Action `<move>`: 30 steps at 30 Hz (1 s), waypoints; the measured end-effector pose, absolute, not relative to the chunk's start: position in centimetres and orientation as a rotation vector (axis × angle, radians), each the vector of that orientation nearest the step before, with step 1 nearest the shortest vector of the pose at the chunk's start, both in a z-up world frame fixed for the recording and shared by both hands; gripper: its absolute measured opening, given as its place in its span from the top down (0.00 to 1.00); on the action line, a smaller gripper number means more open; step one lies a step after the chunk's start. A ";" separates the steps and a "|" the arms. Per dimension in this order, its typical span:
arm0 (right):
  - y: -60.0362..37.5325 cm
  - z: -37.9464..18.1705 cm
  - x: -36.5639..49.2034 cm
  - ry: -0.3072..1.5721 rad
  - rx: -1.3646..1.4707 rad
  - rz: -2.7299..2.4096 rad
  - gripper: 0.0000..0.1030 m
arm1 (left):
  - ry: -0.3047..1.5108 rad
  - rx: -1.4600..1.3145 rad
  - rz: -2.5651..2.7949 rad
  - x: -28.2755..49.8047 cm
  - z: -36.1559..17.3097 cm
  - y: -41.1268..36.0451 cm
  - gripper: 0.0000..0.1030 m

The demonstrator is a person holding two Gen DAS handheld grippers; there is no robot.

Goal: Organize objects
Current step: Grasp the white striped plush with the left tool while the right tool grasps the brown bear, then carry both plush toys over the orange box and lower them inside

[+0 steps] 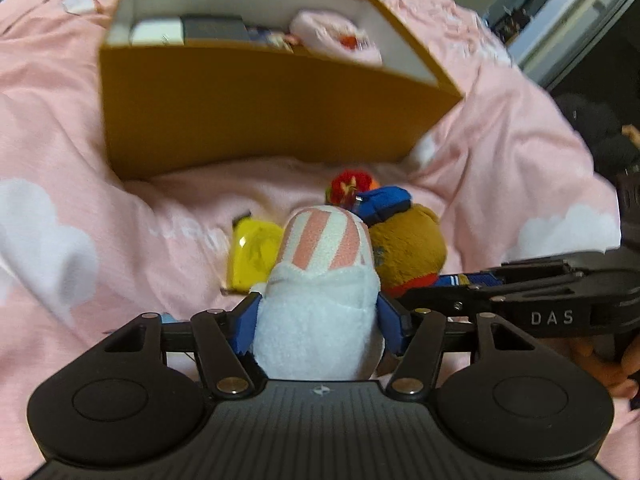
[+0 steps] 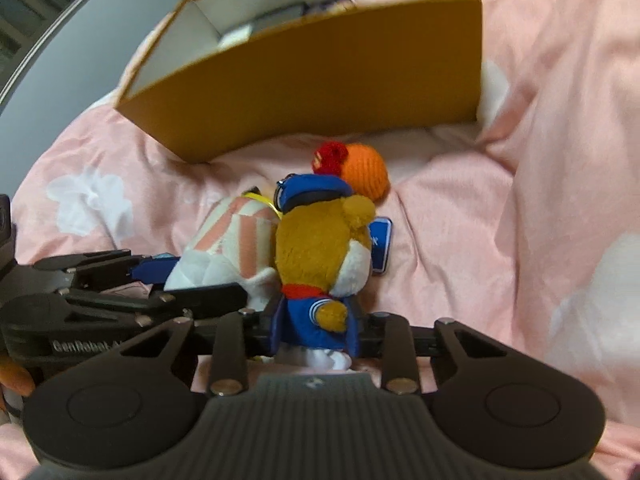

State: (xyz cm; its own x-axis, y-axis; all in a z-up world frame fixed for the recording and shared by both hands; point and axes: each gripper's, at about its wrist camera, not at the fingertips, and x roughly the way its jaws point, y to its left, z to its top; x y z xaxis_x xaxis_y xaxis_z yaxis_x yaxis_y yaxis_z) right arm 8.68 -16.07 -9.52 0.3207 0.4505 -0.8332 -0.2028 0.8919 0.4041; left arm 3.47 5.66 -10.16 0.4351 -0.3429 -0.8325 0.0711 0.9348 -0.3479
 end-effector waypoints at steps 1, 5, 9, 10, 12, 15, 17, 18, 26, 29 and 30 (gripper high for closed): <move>-16.1 -9.0 8.7 1.150 0.234 0.435 0.70 | 1.079 -0.294 -0.256 3.5 -9.6 6.0 0.33; -16.7 -7.2 9.1 1.090 0.228 0.442 0.71 | 1.045 -0.348 -0.242 3.8 -7.6 7.1 0.33; -17.3 -3.8 9.7 1.005 0.196 0.466 0.71 | 0.983 -0.366 -0.246 4.3 -4.2 7.6 0.33; -17.1 -2.9 9.9 0.984 0.200 0.477 0.71 | 0.962 -0.376 -0.255 4.5 -3.2 7.7 0.33; -17.0 -0.9 10.5 0.940 0.201 0.494 0.71 | 0.921 -0.385 -0.265 5.1 -1.1 7.9 0.33; -17.0 1.7 12.0 0.874 0.198 0.507 0.71 | 0.870 -0.380 -0.261 6.7 1.8 8.0 0.33; -17.2 3.2 13.1 0.839 0.218 0.522 0.72 | 0.828 -0.355 -0.250 7.9 3.4 8.0 0.33; -17.1 3.9 13.9 0.823 0.231 0.529 0.72 | 0.809 -0.342 -0.238 8.5 4.1 8.0 0.33; -16.2 4.5 19.6 0.775 0.262 0.499 0.73 | 0.774 -0.310 -0.149 14.1 5.1 8.6 0.33; -15.9 2.6 21.6 0.816 0.274 0.462 0.73 | 0.844 -0.313 -0.140 16.6 2.9 9.0 0.33; -15.9 1.8 22.2 0.833 0.282 0.454 0.73 | 0.867 -0.315 -0.137 17.2 2.2 9.1 0.33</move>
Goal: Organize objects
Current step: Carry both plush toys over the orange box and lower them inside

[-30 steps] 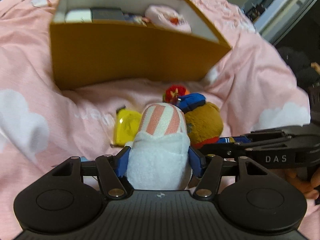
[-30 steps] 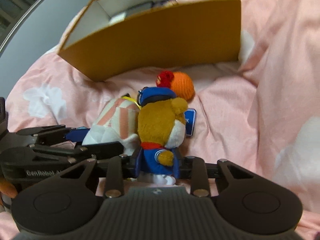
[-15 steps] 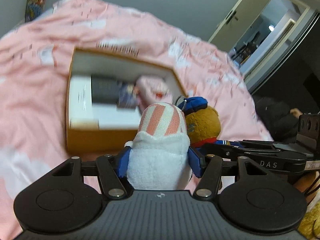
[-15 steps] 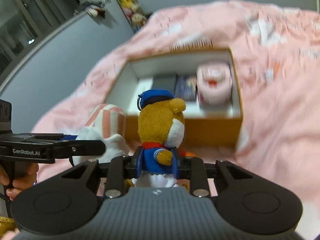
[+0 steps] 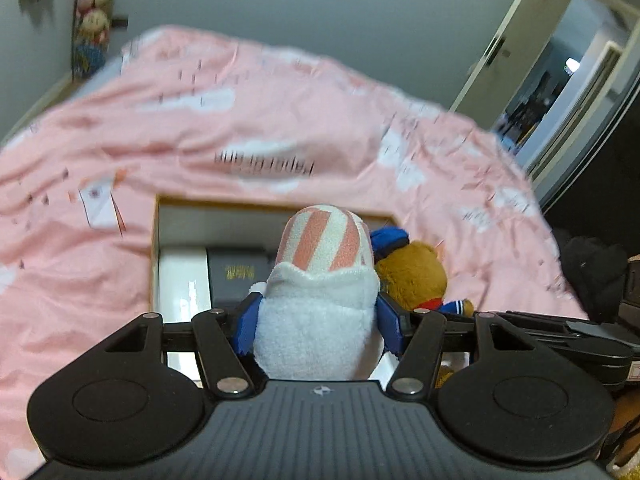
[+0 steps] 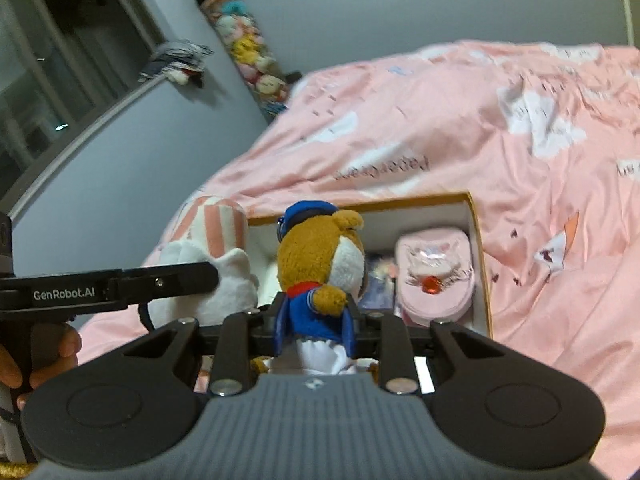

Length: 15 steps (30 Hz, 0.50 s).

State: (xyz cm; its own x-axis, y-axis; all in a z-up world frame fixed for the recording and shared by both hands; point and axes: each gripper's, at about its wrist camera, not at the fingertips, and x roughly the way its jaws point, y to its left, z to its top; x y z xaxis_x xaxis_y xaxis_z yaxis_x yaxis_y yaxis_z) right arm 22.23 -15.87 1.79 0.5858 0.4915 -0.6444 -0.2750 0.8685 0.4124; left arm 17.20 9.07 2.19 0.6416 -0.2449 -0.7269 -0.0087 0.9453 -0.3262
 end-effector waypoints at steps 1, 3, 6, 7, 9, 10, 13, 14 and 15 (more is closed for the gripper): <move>-15.8 0.9 22.9 0.855 0.294 0.447 0.73 | 0.887 -0.309 -0.130 17.8 1.4 9.1 0.33; -15.7 -0.7 23.9 0.898 0.313 0.438 0.73 | 0.929 -0.298 -0.114 18.8 -0.2 9.1 0.33; -15.5 -2.4 25.0 0.941 0.330 0.427 0.73 | 0.992 -0.295 -0.095 20.0 -2.5 9.4 0.33; -15.4 -2.7 25.3 0.948 0.331 0.428 0.73 | 1.012 -0.294 -0.093 20.3 -3.2 9.4 0.33; -15.0 -3.1 25.8 0.962 0.323 0.429 0.73 | 1.039 -0.297 -0.087 20.8 -4.4 9.6 0.33; -14.8 -3.4 26.0 0.974 0.316 0.426 0.73 | 1.047 -0.291 -0.080 21.0 -4.8 9.6 0.33; -14.4 -4.6 26.8 1.010 0.318 0.423 0.73 | 1.063 -0.255 -0.065 21.6 -5.7 9.4 0.33; -14.4 -5.0 27.0 1.017 0.322 0.418 0.73 | 1.074 -0.252 -0.062 21.8 -6.0 9.5 0.33; -14.3 -5.5 27.3 1.028 0.324 0.410 0.73 | 1.088 -0.249 -0.063 21.9 -6.3 9.5 0.33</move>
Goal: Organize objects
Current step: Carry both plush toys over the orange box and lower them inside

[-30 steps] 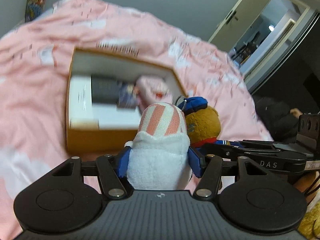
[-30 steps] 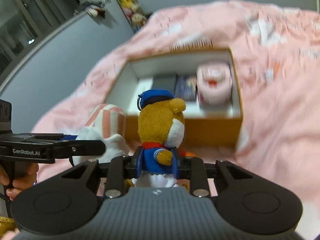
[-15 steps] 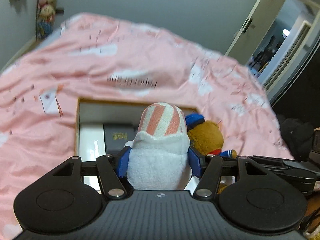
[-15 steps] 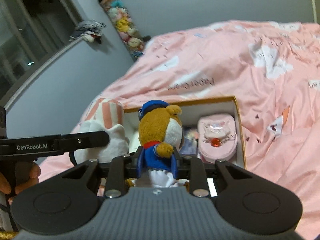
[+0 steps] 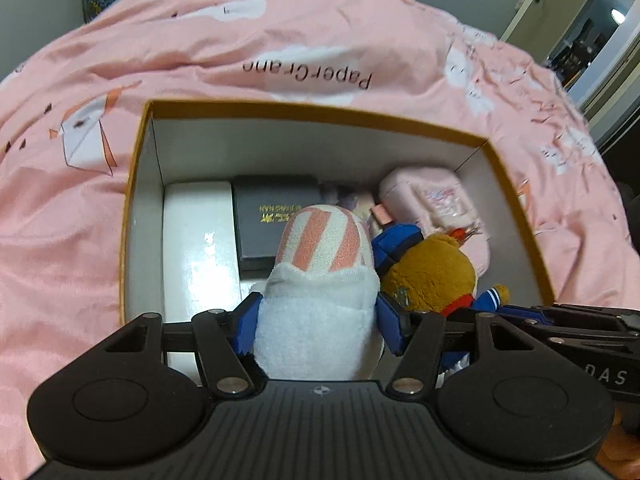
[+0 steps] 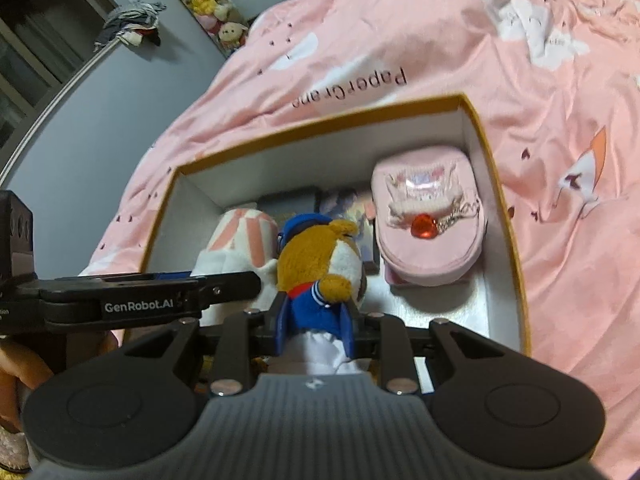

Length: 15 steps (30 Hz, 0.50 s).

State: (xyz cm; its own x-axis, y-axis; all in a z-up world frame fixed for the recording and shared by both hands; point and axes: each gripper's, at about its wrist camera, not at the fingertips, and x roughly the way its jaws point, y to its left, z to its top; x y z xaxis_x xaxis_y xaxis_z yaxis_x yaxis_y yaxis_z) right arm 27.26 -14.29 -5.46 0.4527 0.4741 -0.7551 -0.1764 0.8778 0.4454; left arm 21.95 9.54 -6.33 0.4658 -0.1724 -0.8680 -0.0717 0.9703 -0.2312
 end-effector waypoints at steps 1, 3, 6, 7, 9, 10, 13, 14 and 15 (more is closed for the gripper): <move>-14.2 -5.9 27.4 1.038 0.325 0.404 0.73 | 1.105 -0.242 -0.061 22.2 -6.6 9.5 0.33; -14.1 -6.7 27.7 1.063 0.330 0.392 0.73 | 1.124 -0.217 -0.063 22.5 -6.9 9.3 0.32; -13.9 -7.9 28.1 1.090 0.340 0.365 0.73 | 1.145 -0.182 -0.066 22.8 -7.3 8.8 0.32; -14.0 -8.2 28.2 1.099 0.349 0.362 0.73 | 1.155 -0.165 -0.069 23.0 -7.5 8.5 0.31; -14.0 -8.8 28.3 1.120 0.372 0.359 0.73 | 1.159 -0.147 -0.069 23.2 -7.7 8.3 0.29; -14.0 -8.9 28.4 1.124 0.374 0.356 0.73 | 1.160 -0.141 -0.072 23.3 -7.7 8.2 0.29; -14.1 -9.2 28.5 1.140 0.384 0.349 0.73 | 1.155 -0.149 -0.091 23.3 -7.8 8.3 0.27; -14.2 -9.4 28.6 1.146 0.389 0.350 0.73 | 1.153 -0.158 -0.101 23.3 -7.8 8.5 0.27; -14.2 -9.4 28.6 1.150 0.391 0.349 0.73 | 1.148 -0.177 -0.114 23.1 -7.6 8.8 0.27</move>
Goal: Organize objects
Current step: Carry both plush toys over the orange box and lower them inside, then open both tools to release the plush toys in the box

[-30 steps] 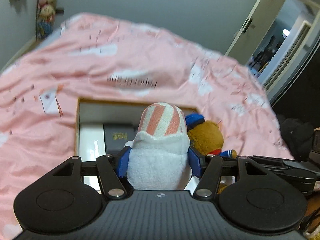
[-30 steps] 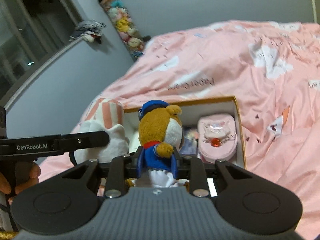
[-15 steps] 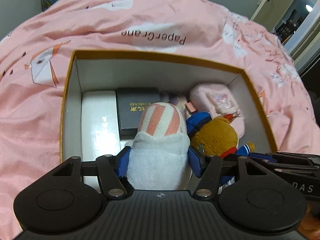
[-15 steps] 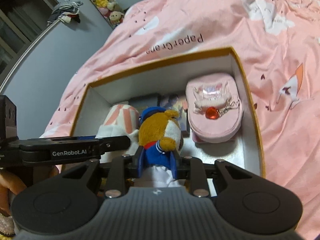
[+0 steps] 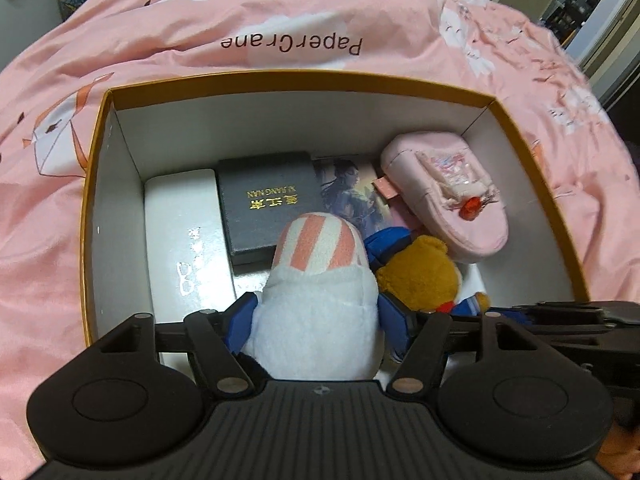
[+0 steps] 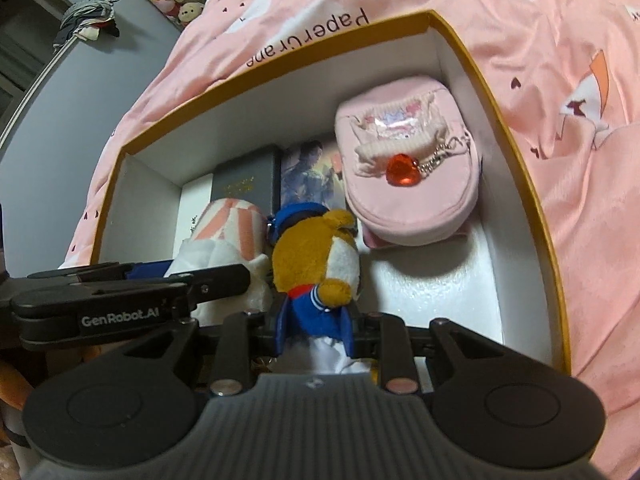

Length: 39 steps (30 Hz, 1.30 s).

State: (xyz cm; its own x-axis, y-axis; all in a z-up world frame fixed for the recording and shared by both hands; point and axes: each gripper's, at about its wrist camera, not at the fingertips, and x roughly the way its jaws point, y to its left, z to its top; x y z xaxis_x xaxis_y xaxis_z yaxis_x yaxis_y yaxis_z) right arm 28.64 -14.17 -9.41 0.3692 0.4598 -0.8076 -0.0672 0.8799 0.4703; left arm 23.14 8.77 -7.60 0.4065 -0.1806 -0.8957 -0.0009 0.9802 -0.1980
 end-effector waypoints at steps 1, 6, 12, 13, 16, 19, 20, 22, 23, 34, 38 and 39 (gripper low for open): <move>-14.2 -9.5 28.7 1.155 0.388 0.350 0.73 | 1.145 -0.205 -0.129 23.1 -7.4 9.1 0.27; -14.2 -9.8 28.8 1.164 0.390 0.348 0.72 | 1.170 -0.274 -0.204 22.8 -6.5 10.3 0.28; -14.2 -9.7 28.7 1.151 0.390 0.346 0.72 | 1.203 -0.241 -0.187 22.4 -8.1 9.7 0.38; -14.3 -9.6 28.6 1.148 0.390 0.344 0.72 | 1.200 -0.254 -0.180 22.3 -8.2 9.7 0.41; -14.2 -9.3 28.4 1.137 0.373 0.341 0.72 | 1.223 -0.300 -0.137 22.0 -7.8 9.5 0.45; -14.0 -9.0 28.3 1.123 0.365 0.352 0.72 | 1.275 -0.345 -0.132 21.9 -7.5 9.5 0.45; -13.9 -8.9 28.2 1.120 0.363 0.364 0.72 | 1.288 -0.350 -0.129 21.9 -7.5 9.6 0.45; -13.4 -8.9 28.2 1.120 0.347 0.385 0.73 | 1.295 -0.326 -0.104 22.1 -7.5 9.6 0.45; -13.2 -9.0 28.3 1.127 0.344 0.392 0.73 | 1.298 -0.320 -0.086 22.3 -7.7 9.7 0.45; -12.0 -11.0 29.2 1.212 0.311 0.398 0.73 | 1.235 -0.191 -0.081 21.9 -8.5 8.4 0.44; -12.0 -11.4 29.1 1.214 0.306 0.401 0.72 | 1.211 -0.219 -0.092 21.5 -8.8 8.7 0.41; -12.1 -11.3 29.0 1.211 0.304 0.402 0.72 | 1.201 -0.224 -0.096 21.4 -8.8 8.8 0.39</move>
